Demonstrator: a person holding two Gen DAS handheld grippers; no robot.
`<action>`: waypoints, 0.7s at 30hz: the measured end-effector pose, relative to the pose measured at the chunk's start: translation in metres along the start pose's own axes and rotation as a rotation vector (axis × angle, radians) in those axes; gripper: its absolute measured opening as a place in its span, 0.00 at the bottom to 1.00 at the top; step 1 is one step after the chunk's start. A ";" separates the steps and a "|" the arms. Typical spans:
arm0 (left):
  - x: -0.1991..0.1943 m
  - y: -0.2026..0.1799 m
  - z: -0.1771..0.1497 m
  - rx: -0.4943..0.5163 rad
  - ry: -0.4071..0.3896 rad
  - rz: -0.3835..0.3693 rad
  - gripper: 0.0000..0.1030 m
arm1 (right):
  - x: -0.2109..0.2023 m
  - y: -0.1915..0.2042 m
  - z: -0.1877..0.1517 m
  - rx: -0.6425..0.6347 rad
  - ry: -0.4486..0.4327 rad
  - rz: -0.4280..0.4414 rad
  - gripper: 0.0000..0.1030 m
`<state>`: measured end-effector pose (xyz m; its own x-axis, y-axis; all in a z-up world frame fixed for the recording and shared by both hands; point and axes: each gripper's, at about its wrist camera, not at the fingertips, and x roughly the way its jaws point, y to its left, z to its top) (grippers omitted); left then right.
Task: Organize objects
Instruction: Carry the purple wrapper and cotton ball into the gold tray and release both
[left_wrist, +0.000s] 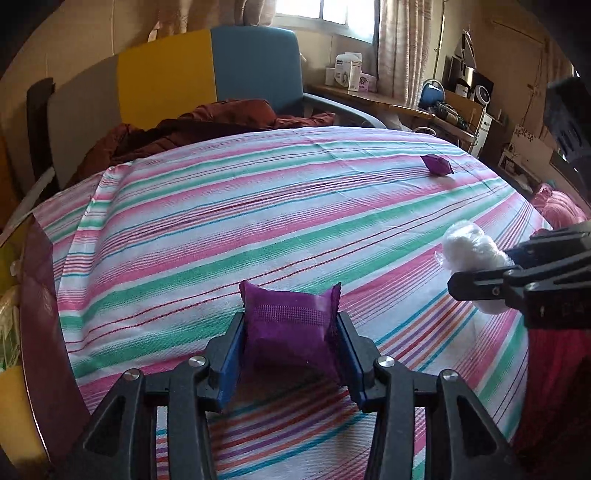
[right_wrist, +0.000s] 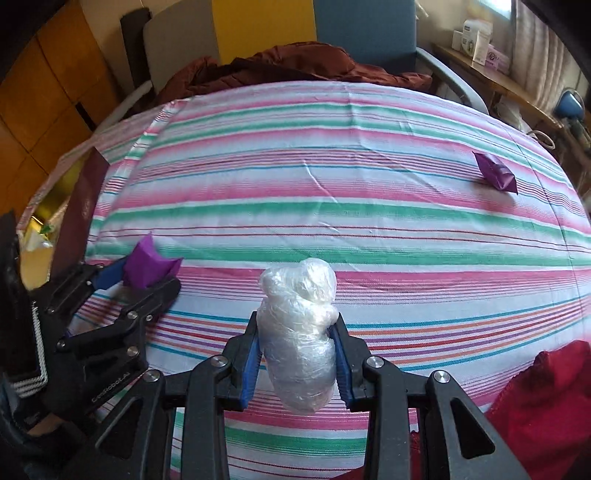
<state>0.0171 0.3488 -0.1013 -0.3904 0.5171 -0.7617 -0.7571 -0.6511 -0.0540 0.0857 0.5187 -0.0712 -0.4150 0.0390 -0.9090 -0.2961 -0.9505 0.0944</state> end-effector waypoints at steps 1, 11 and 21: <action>0.000 0.001 0.000 -0.008 0.000 -0.006 0.47 | 0.001 -0.002 0.000 0.004 0.005 -0.008 0.35; -0.001 0.001 -0.002 -0.016 -0.004 -0.009 0.47 | 0.005 -0.002 0.000 0.003 0.013 -0.031 0.35; -0.017 0.002 0.001 -0.018 0.001 0.034 0.43 | 0.006 0.000 0.000 -0.019 0.014 -0.048 0.35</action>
<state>0.0217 0.3385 -0.0877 -0.4154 0.4935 -0.7642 -0.7337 -0.6784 -0.0392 0.0834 0.5188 -0.0766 -0.3889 0.0804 -0.9178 -0.2986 -0.9534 0.0431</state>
